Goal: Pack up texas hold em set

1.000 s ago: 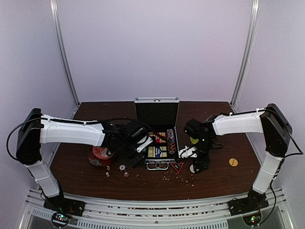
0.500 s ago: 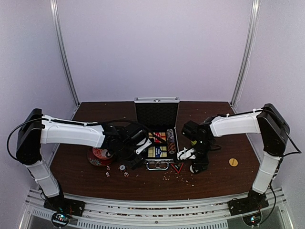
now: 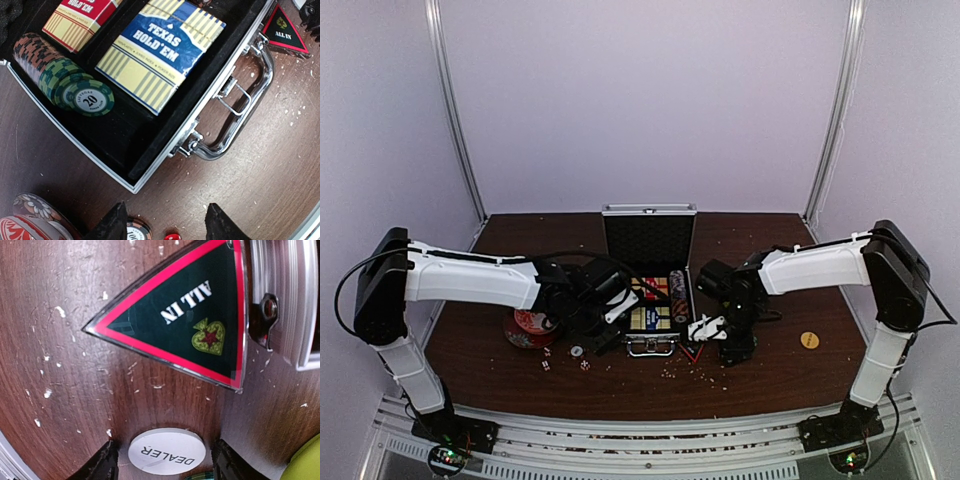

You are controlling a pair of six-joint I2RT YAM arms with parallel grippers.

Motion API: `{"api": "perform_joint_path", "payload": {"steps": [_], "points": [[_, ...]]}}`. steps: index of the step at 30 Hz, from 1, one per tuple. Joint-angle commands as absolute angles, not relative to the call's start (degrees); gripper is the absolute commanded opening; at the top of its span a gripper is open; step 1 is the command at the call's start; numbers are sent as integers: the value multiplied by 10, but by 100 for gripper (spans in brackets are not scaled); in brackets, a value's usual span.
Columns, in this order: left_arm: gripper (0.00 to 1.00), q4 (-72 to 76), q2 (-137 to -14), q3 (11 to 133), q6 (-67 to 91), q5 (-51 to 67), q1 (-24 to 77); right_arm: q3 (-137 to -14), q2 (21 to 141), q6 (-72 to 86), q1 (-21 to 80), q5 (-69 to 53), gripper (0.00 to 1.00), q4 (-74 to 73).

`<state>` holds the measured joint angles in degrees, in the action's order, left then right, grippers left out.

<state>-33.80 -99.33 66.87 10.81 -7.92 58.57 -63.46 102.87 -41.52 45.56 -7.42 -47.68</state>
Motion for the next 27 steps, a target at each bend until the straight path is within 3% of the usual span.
{"api": "perform_joint_path", "payload": {"steps": [1,19,27], "points": [[54,-315,-992,665,106,-85,586,-616,1036,-400,461,-55,65,-486],[54,-301,-985,655,112,-91,587,-618,1041,-398,461,-55,47,-500],[54,-292,-970,652,124,-110,586,-687,999,-398,461,-87,45,-550]]}}
